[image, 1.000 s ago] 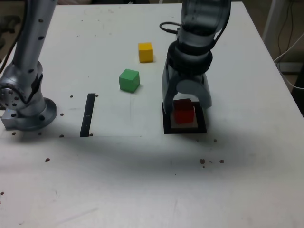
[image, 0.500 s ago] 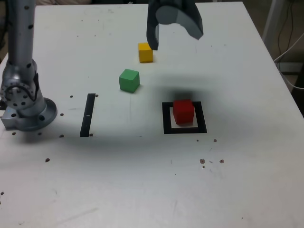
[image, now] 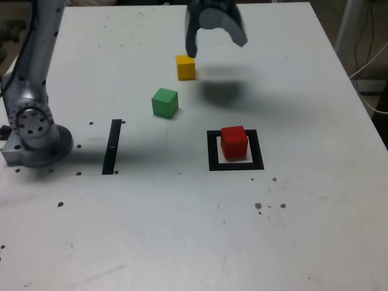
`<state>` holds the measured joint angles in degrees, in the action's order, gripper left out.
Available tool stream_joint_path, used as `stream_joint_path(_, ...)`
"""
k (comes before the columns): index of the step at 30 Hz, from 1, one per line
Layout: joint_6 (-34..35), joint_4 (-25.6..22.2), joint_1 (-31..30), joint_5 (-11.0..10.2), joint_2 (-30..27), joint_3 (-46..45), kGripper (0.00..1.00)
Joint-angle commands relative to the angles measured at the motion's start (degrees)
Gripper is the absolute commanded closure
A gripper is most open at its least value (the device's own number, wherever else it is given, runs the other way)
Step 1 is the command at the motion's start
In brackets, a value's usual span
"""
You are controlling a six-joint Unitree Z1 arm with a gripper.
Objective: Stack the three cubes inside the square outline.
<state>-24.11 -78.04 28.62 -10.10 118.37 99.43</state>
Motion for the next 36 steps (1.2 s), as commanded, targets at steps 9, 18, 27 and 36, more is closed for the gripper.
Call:
stream_joint_path(9, -5.4, 2.4, 9.9, 0.4, -0.6, -3.8, 0.00)
stream_joint_path(18, -5.6, 6.3, 10.4, -0.6, -0.6, -11.1, 0.01)
stream_joint_path(27, -5.2, 11.6, 10.2, -0.3, -0.1, -12.9, 0.10)
stream_joint_path(36, -5.8, 14.8, 10.2, 0.3, 1.4, -13.3, 0.22)
